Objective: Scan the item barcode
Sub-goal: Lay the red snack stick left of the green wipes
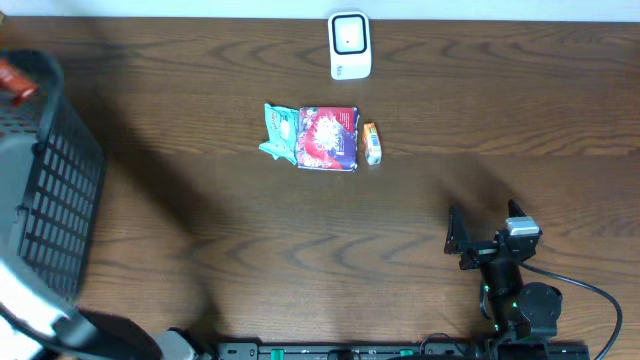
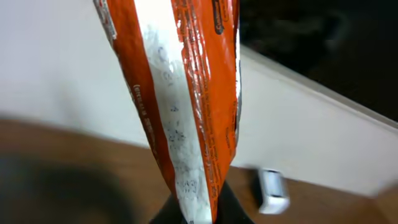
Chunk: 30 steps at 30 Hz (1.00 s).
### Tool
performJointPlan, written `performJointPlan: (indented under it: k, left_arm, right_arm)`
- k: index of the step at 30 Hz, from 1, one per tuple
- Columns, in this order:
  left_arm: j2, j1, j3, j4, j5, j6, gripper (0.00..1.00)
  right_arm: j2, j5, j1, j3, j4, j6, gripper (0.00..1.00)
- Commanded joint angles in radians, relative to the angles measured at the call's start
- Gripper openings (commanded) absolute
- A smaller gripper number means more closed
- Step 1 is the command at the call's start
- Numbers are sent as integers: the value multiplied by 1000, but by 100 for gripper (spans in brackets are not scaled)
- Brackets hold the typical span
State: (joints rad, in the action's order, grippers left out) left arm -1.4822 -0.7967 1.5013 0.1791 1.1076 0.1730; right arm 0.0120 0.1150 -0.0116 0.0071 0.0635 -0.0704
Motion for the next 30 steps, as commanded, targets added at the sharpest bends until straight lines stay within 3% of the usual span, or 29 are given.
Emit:
performJointPlan:
  k: [1,5,9,12,15,19,22,30]
  left_arm:
    - [64,121,21,-3,46,31,7]
    - [72,296,21,-2,44,31,7]
    - [33,465,21,42,-127,32,8]
    - [-6,581,21,146,-406,32,7]
    - [-67,713,21,286,-802,32,7]
    - [-150,823,19,415,-1067,31,7]
    - [-233,875,18,454,-1124,30,7]
    - [-428,933,14,453,-1085,31,7]
  right_arm:
    - [-5,-1,-5,-2,4,8,99]
    - [-5,-1,-5,-2,4,8,99]
    - [-5,-1,-5,-2,4,8,99]
    - [-5,-1,-5,-2,4,8,99]
    - [-5,-1,-5,-2,4,8,99]
    - [-5,-1,-5,-2,4,8,99]
    - [-5,-1,-5,-2,4,8,99]
    - [-5,-1,-5,-2,4,8,99]
